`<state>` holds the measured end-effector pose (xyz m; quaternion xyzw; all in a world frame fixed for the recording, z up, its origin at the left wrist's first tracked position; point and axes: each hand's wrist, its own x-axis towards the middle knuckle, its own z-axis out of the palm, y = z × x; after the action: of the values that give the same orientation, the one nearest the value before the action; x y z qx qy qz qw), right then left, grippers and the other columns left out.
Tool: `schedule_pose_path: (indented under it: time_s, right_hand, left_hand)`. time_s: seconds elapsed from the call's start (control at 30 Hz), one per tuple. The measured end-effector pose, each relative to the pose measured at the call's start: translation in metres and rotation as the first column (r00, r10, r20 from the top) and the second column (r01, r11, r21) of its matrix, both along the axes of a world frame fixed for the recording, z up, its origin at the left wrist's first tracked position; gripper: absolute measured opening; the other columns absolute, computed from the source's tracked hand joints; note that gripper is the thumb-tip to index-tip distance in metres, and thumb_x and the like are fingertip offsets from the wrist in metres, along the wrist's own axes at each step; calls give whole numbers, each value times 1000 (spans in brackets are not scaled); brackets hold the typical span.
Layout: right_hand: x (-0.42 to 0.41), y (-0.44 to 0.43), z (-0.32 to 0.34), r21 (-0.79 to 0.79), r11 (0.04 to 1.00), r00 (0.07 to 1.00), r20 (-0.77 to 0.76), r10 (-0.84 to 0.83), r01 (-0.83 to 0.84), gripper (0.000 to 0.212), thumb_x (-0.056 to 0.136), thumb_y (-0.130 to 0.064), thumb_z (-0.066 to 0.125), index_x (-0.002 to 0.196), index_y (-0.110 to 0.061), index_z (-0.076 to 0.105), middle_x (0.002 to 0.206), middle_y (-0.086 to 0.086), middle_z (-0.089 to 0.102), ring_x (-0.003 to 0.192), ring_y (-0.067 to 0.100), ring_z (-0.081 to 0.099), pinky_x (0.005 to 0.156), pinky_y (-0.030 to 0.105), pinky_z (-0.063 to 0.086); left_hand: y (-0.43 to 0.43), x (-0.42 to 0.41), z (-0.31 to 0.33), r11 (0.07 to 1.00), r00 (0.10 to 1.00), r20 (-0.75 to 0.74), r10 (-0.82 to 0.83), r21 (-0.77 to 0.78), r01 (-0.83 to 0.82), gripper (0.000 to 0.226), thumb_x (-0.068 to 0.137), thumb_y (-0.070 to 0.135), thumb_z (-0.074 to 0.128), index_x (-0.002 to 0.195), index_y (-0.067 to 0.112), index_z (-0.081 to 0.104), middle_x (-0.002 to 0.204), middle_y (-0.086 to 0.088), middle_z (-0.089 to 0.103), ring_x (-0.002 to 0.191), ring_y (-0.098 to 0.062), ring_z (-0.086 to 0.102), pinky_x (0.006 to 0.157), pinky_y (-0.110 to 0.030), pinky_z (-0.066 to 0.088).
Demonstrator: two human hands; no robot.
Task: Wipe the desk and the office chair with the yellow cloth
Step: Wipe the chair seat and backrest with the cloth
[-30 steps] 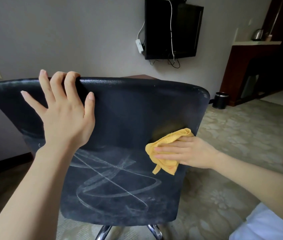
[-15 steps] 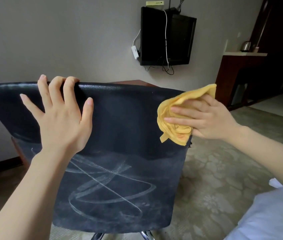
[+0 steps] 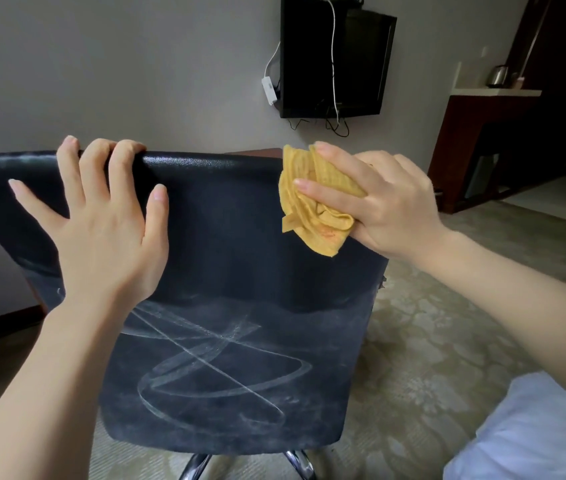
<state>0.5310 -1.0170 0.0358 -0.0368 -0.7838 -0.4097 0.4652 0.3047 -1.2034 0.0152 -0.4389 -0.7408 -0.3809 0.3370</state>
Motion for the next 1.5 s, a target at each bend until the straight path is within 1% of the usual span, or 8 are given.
schedule_pose_path:
  time_s: [0.1, 0.23, 0.5, 0.63, 0.77, 1.2, 1.4, 1.5]
  right_hand:
    - [8, 13, -23, 4, 1000, 992, -120, -27, 28, 43, 94, -30, 55, 135, -35, 41, 143, 4, 43, 110, 31, 56, 82, 39, 43]
    - [23, 28, -66, 14, 987, 981, -108, -159, 161, 47, 98, -26, 46, 142, -33, 30, 159, -1, -2, 145, 32, 5, 113, 49, 16]
    - [62, 35, -147, -23, 955, 888, 374, -266, 296, 87, 65, -20, 82, 139, -29, 38, 138, 4, 52, 123, 35, 38, 102, 48, 28]
    - [63, 37, -131, 33, 969, 896, 374, -239, 244, 78, 71, -11, 72, 139, -32, 38, 142, -4, 42, 126, 28, 38, 104, 42, 27]
    - [45, 29, -102, 55, 968, 937, 244, -251, 245, 52, 93, -21, 41, 143, -35, 31, 147, -4, 34, 135, 27, 28, 116, 40, 9]
    - [-67, -32, -44, 178, 967, 975, 92, -200, 182, 52, 95, -30, 47, 146, -33, 33, 152, -8, 24, 140, 23, 21, 116, 43, -5]
    - [-107, -49, -76, 238, 952, 919, 297, -260, 192, 56, 97, -35, 38, 149, -33, 17, 157, -9, 16, 145, 17, 15, 115, 40, -9]
    - [-117, -52, -102, 182, 972, 825, 519, -223, 148, 53, 98, -30, 28, 150, -25, 17, 157, -6, 13, 145, 15, 8, 118, 33, -5]
  left_hand:
    - [-2, 0, 1, 999, 1000, -25, 19, -29, -20, 42, 94, 37, 28, 133, 22, 32, 139, -2, 32, 143, -24, 14, 102, -74, 13]
    - [-2, 0, 1, 999, 999, -41, 28, -40, -30, 42, 95, 38, 27, 133, 20, 33, 139, -3, 34, 142, -25, 16, 104, -73, 9]
    - [-6, 5, 3, 998, 1000, -13, 10, -64, -11, 44, 93, 35, 26, 134, 21, 33, 141, -2, 30, 143, -24, 11, 107, -68, 1]
    - [-8, 5, 5, 997, 1000, -3, 7, -81, -7, 44, 92, 32, 27, 134, 21, 32, 142, -1, 30, 144, -23, 11, 108, -66, 0]
    - [-6, 7, 4, 998, 1000, 8, 7, -70, -6, 44, 92, 30, 28, 135, 21, 33, 143, 0, 29, 144, -23, 10, 108, -66, 1]
    - [-2, 7, 2, 995, 996, -61, 70, -60, -74, 46, 93, 35, 27, 134, 16, 34, 143, -5, 32, 142, -28, 17, 108, -67, 4]
    - [2, 6, 2, 993, 994, -66, 91, -65, -95, 47, 93, 37, 27, 135, 17, 32, 145, -4, 31, 142, -27, 17, 107, -67, 5]
    - [1, 5, 2, 985, 987, -84, 134, -100, -142, 48, 95, 38, 26, 138, 19, 31, 146, -1, 29, 142, -25, 17, 107, -67, 4]
